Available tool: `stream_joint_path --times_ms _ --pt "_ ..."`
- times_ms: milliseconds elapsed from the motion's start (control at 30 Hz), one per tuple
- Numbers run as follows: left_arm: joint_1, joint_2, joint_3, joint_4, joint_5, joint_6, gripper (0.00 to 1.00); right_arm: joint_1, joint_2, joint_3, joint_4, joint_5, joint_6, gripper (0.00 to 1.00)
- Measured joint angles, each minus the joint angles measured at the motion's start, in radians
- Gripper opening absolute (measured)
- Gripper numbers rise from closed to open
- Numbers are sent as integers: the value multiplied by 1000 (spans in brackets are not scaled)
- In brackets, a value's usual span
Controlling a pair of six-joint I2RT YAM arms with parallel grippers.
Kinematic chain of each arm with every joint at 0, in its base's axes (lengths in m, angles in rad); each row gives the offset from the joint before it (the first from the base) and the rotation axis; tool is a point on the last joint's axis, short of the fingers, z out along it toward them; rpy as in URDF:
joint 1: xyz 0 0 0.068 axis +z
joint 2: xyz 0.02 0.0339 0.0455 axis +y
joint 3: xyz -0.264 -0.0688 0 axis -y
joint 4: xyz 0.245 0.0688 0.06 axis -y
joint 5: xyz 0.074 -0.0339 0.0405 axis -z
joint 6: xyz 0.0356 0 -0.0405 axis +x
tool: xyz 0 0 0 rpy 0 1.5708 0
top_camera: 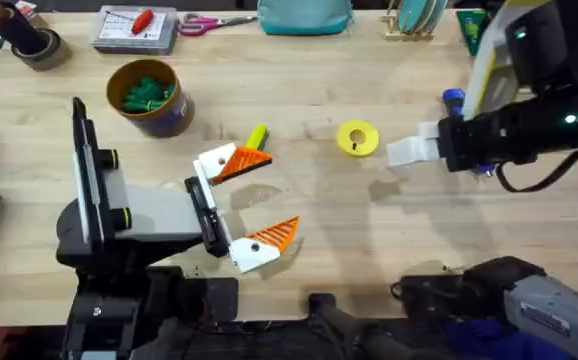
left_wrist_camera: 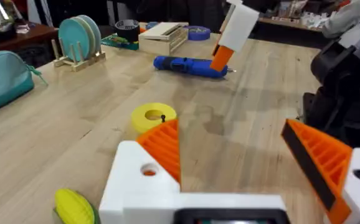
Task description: Pick up the gripper from the table and insert it into the empty holder that is missing its gripper. Then pick up a screw, insert it into the mounting hole, and use the screwdriver to tighten it. Finally, clean up the table by picking up the vegetable and placing it into the bucket.
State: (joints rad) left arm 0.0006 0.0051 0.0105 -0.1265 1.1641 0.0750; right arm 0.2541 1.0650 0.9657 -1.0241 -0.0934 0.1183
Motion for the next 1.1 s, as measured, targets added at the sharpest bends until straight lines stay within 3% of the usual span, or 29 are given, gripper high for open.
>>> stream_joint_path --times_ms 233,433,1100 --pt "0 0 0 0 0 0 985 121 44 0 19 64 -10 997" --pt "0 0 0 0 0 0 985 174 103 0 67 78 -11 997" --pt "0 0 0 0 0 0 985 184 297 0 207 82 -15 997"
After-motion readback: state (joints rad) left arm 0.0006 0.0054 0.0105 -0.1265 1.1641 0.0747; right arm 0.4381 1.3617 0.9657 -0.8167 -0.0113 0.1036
